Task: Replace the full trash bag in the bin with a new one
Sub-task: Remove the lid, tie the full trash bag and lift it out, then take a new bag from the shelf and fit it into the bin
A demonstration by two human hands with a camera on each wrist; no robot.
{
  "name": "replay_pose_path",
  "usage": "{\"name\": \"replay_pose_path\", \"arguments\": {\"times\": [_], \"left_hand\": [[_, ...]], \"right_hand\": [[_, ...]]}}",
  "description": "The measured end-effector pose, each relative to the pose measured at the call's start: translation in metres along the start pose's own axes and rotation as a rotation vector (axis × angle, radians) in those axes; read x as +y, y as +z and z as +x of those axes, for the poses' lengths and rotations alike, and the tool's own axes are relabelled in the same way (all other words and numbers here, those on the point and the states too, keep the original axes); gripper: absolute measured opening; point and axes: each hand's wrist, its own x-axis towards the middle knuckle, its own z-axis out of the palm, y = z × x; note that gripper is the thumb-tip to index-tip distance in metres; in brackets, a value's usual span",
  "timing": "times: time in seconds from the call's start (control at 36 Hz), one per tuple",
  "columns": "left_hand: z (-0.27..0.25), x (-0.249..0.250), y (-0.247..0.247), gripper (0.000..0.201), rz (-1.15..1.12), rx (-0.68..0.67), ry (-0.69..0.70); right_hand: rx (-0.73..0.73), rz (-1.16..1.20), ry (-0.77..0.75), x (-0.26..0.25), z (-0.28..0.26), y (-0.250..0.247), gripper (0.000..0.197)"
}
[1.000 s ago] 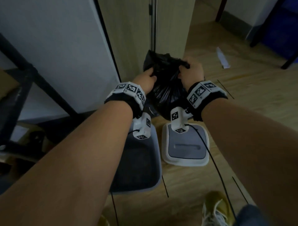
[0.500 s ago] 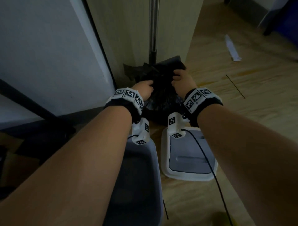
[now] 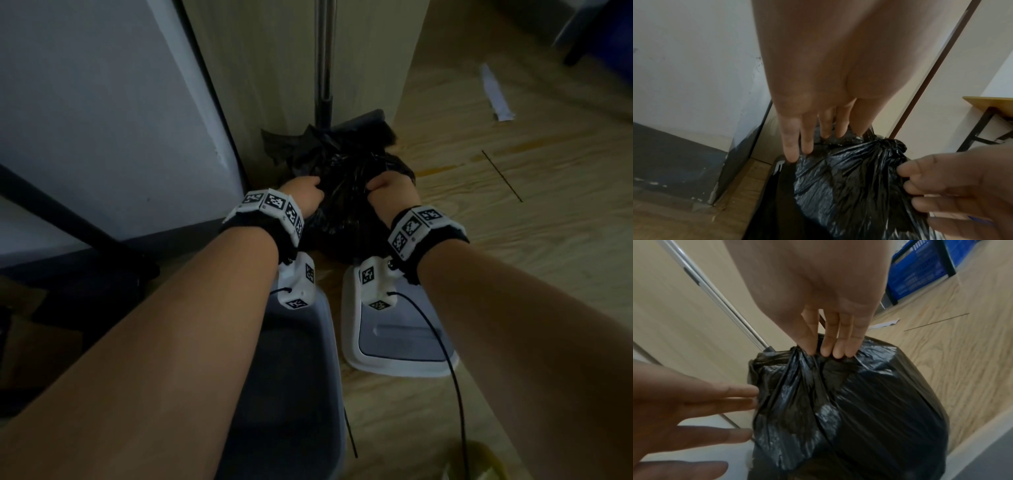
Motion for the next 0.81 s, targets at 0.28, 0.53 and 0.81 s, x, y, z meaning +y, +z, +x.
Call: {"name": "replay_pose_path", "arguments": {"times": [0.28,0.53,0.81], "left_hand": [[-0.053,-0.005,-0.024,0.041,-0.062,0.104,-0.002],[-0.131,-0.03,-0.024,0.042,-0.064,0.231,-0.019],[-0.225,-0.072,-0.012,0.044,-0.077,0.289,-0.065]], "right_hand": [[0.01,0.037,-0.07,-0.029,-0.04,-0.004,0.03],[-0.008,0.027,-0.116,-0.049,-0.109,0.0,0.031],[0.002,-0.036,-0.251,-0.064,-0.2,0.018,0.028]]}}
